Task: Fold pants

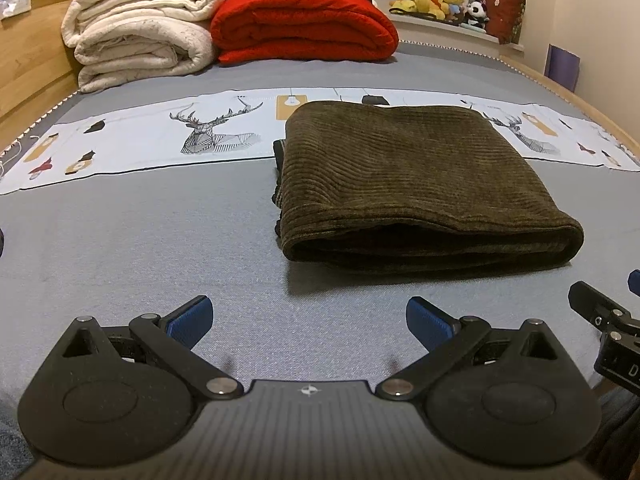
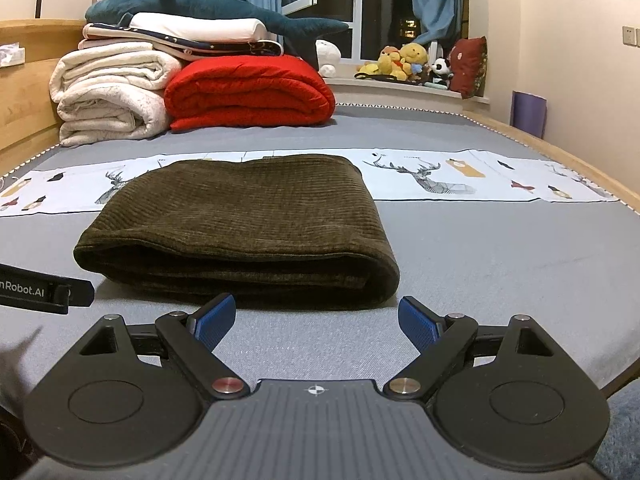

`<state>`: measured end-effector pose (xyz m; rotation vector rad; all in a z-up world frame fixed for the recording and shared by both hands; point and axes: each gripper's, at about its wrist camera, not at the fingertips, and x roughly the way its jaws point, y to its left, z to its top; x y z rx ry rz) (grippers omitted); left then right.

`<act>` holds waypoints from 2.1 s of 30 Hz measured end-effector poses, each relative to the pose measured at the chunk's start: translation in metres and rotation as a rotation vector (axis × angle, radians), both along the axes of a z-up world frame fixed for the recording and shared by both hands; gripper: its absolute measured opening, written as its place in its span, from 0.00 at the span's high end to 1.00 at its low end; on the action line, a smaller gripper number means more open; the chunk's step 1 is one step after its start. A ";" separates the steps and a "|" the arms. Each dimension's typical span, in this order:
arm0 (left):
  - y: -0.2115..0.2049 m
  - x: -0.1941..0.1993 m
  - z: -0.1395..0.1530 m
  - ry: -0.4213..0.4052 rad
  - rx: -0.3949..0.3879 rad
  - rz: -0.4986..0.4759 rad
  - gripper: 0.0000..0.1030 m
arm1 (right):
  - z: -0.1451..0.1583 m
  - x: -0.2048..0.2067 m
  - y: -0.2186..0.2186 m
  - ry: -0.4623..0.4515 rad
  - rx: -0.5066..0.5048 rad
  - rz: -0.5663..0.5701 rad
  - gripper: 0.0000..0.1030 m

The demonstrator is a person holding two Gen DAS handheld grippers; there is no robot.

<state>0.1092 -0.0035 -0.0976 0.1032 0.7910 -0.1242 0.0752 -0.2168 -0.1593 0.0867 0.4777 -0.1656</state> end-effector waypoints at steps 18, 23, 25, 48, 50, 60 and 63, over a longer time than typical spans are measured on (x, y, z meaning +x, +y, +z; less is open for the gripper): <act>-0.001 -0.001 0.001 -0.004 0.009 -0.004 0.00 | -0.002 0.002 0.002 0.008 -0.008 0.006 0.13; -0.002 -0.001 0.001 -0.006 0.012 -0.001 0.00 | -0.001 0.002 0.003 0.004 -0.013 0.006 0.13; -0.002 0.000 0.001 -0.006 0.014 -0.001 0.00 | -0.001 0.002 0.004 0.004 -0.013 0.006 0.13; 0.002 0.002 0.001 0.018 0.009 0.025 0.00 | 0.001 0.000 0.007 -0.008 -0.035 0.021 0.13; 0.001 0.002 0.001 0.012 0.019 0.022 0.00 | 0.001 0.000 0.007 -0.009 -0.035 0.021 0.13; -0.003 0.001 0.001 0.006 0.039 0.012 0.00 | 0.002 -0.001 0.008 -0.011 -0.042 0.025 0.13; -0.003 0.000 0.001 0.005 0.035 0.013 0.00 | 0.002 -0.002 0.009 -0.014 -0.039 0.026 0.13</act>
